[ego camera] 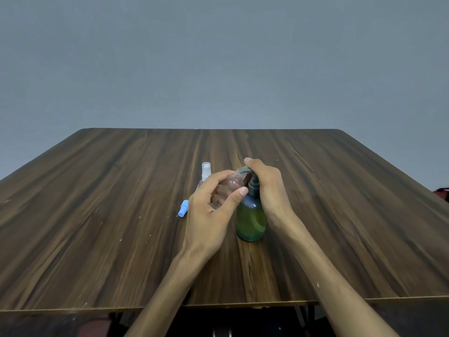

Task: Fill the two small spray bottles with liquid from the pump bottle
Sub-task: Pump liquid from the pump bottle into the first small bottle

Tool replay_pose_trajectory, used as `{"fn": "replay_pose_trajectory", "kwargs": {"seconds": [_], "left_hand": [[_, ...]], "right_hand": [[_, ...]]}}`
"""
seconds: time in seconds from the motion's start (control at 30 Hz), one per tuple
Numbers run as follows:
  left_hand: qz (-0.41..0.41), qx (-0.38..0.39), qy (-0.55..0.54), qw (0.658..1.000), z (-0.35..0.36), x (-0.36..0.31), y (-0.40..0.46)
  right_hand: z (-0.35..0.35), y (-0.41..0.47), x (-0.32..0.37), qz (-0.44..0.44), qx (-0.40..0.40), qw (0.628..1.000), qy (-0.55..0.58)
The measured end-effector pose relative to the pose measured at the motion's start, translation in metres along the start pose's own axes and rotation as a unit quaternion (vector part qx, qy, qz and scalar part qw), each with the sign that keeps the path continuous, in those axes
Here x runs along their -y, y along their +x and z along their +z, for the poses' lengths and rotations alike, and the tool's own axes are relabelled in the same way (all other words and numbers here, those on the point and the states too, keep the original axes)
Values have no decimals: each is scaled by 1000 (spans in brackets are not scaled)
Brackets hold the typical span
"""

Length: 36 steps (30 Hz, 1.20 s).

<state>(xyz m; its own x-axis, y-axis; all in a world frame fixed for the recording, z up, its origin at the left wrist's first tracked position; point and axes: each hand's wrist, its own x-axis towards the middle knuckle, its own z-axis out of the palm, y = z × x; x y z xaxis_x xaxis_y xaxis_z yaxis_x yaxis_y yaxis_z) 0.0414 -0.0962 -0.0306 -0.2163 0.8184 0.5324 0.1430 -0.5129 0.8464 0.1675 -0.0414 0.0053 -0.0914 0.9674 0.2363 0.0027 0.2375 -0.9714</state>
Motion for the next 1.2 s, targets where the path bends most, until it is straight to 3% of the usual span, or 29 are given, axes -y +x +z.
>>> {"fn": "replay_pose_trajectory", "kwargs": {"seconds": [0.23,0.5,0.63,0.8,0.97,1.2], "left_hand": [[14,17,0,1000,3,4,3],[41,37,11,998,6,7,3],[45,48,11,998,1,9,3],[15,33,13,999,-3,9,1],[32,31,15,999,-6,10,5],[43,15,37,998,0,19,0]], "right_hand": [[2,-1,-5,-69,-20,997,-30],[-4,-2,0,24,34,999,-10],[-14,9,24,90,108,990,-18],[-6,47,66,99,149,964,-196],[21,58,66,98,221,896,-373],[21,53,56,94,206,888,-400]]}}
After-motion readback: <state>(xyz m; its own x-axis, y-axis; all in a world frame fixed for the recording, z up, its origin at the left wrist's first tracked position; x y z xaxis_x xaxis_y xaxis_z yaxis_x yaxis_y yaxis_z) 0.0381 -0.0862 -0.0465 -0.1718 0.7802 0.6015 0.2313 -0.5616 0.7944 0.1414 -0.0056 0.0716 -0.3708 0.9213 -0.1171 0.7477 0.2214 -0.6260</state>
